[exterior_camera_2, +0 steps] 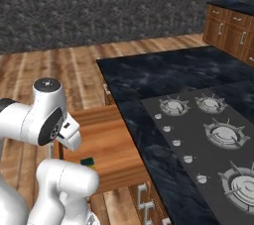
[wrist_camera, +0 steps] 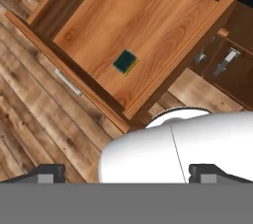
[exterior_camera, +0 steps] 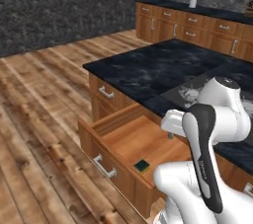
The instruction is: Restock the sink supplies by placing the sponge and soap dispenser on the counter and next to the sink. Make sure the soap dispenser is upright.
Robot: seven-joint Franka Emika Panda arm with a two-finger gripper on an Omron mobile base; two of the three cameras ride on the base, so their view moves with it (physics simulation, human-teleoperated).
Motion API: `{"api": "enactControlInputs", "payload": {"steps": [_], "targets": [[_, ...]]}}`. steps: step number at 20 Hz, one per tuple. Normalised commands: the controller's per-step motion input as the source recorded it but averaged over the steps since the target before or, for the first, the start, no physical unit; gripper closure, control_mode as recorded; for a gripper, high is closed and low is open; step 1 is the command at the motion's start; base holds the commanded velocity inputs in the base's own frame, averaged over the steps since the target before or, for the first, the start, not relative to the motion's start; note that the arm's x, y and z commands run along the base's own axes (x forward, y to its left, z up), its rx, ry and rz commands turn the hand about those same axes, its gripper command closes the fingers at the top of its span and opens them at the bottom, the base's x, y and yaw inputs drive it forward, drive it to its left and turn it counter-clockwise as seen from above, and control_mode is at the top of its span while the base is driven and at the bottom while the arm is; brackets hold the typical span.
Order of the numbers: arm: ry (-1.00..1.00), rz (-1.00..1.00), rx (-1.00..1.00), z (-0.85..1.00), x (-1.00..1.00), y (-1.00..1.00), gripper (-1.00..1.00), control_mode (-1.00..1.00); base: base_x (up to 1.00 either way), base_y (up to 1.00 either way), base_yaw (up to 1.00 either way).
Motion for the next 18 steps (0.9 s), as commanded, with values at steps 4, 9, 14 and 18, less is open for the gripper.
{"api": "enactControlInputs", "payload": {"steps": [4,9,14,18], "targets": [[0.00,0.00,0.00,0.00,0.00,0.00,-1.00,1.00,-0.06,0.00,0.00],[0.00,0.00,0.00,0.00,0.00,0.00,-1.00,1.00,-0.50,-0.44,0.05],[0.00,0.00,0.00,0.00,0.00,0.00,-1.00,1.00,0.00,-0.31,0.12],[0.00,0.00,0.00,0.00,0.00,0.00,-1.00,1.00,0.00,-0.20,0.09]]}}
